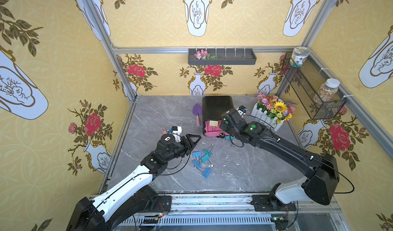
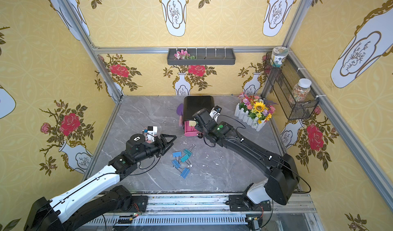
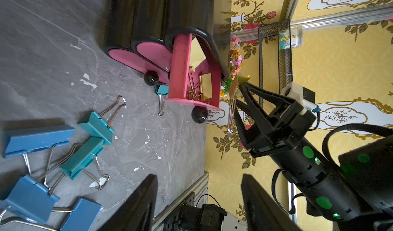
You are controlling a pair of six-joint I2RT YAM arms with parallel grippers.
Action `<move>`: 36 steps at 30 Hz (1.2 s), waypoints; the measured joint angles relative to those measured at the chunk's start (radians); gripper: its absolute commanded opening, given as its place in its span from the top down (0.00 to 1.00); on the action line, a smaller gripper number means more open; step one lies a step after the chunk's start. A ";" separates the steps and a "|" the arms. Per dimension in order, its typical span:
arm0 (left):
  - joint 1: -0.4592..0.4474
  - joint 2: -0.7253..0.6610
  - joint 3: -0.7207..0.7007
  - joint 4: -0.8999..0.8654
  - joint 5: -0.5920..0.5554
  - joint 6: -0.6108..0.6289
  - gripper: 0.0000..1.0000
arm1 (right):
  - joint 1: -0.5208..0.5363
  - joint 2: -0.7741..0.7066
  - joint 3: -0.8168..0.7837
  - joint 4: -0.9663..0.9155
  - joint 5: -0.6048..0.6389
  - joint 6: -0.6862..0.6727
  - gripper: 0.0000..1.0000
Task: Put the binder clips in the drawer according to color
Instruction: Place the binder clip in the drawer.
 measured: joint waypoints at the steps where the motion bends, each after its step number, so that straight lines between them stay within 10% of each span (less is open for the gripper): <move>1: 0.000 -0.003 -0.002 0.000 0.001 0.000 0.31 | 0.003 0.000 0.000 -0.003 0.011 0.020 0.62; 36: 0.014 -0.034 -0.046 0.083 0.057 -0.024 0.30 | 0.121 0.063 0.025 -0.087 0.320 0.529 0.53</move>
